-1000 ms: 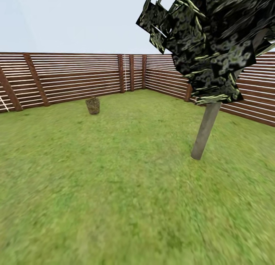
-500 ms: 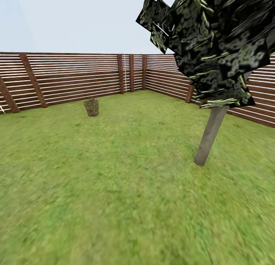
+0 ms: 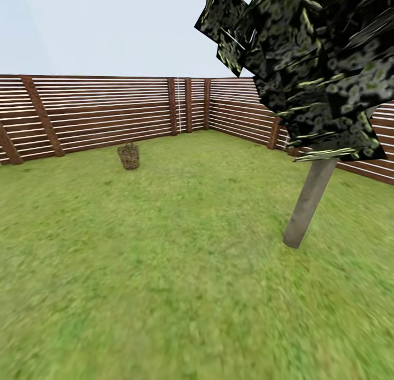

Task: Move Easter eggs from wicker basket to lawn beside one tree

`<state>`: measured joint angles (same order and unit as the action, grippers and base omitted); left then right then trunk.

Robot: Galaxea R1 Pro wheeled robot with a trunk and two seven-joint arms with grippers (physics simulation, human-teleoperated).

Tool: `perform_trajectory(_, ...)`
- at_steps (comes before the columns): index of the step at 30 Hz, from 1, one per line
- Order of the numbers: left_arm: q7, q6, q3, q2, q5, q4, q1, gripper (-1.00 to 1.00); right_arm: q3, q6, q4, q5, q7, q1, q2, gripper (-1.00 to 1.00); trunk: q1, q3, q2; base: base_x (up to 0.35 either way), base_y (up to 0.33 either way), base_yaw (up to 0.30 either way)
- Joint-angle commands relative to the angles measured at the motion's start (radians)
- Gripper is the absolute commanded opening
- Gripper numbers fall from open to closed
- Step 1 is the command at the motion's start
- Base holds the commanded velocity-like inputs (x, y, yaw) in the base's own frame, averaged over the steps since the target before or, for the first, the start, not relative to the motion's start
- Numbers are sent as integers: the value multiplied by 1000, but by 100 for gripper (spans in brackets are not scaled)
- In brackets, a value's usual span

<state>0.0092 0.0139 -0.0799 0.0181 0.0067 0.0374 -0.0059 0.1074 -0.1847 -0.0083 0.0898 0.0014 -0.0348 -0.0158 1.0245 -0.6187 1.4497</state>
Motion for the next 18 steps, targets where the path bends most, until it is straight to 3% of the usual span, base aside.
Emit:
perform_trajectory(1, 1, 1, -8, 0, 0, 1, 0, 100, 3, -2, 1, 7, 0, -1, 0, 100, 1, -1, 0, 332, 0, 0)
perform_trajectory(18, 0, 1, -8, 0, -2, 1, 0, 100, 4, -4, -1, 7, 0, -1, -1, 100, 1, -1, 0, 332, 0, 0)
